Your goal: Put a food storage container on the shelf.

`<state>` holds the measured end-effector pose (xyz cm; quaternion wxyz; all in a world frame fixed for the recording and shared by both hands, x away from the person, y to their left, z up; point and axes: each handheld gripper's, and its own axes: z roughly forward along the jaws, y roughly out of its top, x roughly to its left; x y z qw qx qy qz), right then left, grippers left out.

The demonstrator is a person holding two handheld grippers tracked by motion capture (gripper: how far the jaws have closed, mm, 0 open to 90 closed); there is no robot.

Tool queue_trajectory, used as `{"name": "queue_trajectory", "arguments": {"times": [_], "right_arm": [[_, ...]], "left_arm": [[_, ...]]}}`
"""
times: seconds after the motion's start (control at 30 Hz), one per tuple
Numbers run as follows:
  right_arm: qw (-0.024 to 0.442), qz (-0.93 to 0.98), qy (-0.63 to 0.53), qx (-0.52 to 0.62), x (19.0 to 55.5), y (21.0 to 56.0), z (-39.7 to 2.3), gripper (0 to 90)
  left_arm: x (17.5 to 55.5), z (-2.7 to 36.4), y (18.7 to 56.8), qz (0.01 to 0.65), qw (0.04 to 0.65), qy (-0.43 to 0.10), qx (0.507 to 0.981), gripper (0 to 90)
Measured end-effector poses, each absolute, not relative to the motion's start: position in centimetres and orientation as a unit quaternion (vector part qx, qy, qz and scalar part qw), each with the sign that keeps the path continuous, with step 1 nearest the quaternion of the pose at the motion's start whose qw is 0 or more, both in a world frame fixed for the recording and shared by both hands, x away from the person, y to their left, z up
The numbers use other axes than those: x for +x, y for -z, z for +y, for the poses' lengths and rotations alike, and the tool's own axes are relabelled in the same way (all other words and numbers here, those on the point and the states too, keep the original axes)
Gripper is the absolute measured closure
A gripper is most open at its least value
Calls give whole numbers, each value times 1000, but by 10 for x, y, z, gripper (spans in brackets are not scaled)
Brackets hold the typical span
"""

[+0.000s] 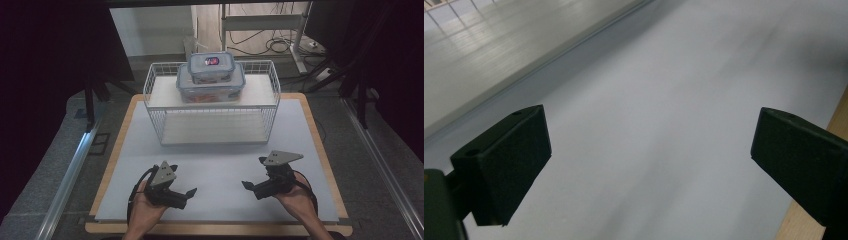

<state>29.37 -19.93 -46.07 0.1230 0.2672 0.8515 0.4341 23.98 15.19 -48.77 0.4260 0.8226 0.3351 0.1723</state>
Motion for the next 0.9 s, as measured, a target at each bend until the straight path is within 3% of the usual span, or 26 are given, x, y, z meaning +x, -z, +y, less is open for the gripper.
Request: {"name": "queue_trajectory", "arguments": {"times": [0.9], "right_arm": [[139,859,-390,302,272,503,-230,0]], "left_arm": [[224,173,524,371,395,-166,824,20]]}}
